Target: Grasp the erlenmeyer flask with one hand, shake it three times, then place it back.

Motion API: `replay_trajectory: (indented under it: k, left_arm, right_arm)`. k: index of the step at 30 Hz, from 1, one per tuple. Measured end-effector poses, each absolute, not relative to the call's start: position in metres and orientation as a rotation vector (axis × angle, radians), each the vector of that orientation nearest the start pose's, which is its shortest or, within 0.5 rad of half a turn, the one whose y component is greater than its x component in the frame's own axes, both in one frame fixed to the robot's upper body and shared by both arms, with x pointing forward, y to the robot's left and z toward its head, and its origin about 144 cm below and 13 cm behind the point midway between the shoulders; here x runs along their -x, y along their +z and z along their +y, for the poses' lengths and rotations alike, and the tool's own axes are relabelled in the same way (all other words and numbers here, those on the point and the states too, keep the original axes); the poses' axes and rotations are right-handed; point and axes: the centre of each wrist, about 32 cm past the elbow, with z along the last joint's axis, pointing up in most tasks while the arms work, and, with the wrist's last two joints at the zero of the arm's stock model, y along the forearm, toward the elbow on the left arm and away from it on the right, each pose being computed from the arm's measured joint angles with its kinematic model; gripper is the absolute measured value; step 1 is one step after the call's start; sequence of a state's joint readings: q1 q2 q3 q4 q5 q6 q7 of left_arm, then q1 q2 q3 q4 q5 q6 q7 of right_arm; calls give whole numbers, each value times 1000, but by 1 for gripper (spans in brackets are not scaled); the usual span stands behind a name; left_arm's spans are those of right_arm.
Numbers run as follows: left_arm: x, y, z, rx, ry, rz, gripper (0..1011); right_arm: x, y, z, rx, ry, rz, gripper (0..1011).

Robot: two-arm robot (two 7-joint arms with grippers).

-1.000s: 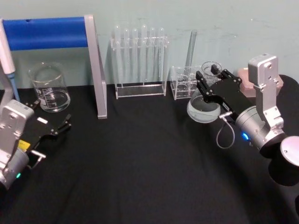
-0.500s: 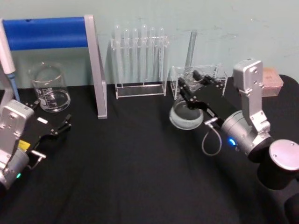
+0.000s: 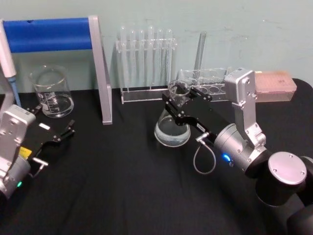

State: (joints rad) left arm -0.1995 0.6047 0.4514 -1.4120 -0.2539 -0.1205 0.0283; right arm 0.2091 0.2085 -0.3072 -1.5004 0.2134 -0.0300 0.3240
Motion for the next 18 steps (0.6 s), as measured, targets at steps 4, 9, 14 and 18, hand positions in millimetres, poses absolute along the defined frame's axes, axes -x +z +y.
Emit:
replay_trajectory:
  k: [4, 9, 14, 18]
  left_arm:
    - [-489, 1140, 310, -304, 1248, -285, 1001]
    - [-489, 1140, 310, -304, 1248, -285, 1001]
    - [-489, 1140, 310, -304, 1248, -285, 1001]
    - [-489, 1140, 310, -304, 1248, -285, 1001]
  right_arm:
    - [-505, 1177, -194, -40, -951, -104, 449]
    - [-505, 1172, -194, -44, -942, -104, 449]
    - [-506, 1166, -194, -42, -936, -103, 449]
    - [-507, 1160, -196, -36, -927, -102, 449]
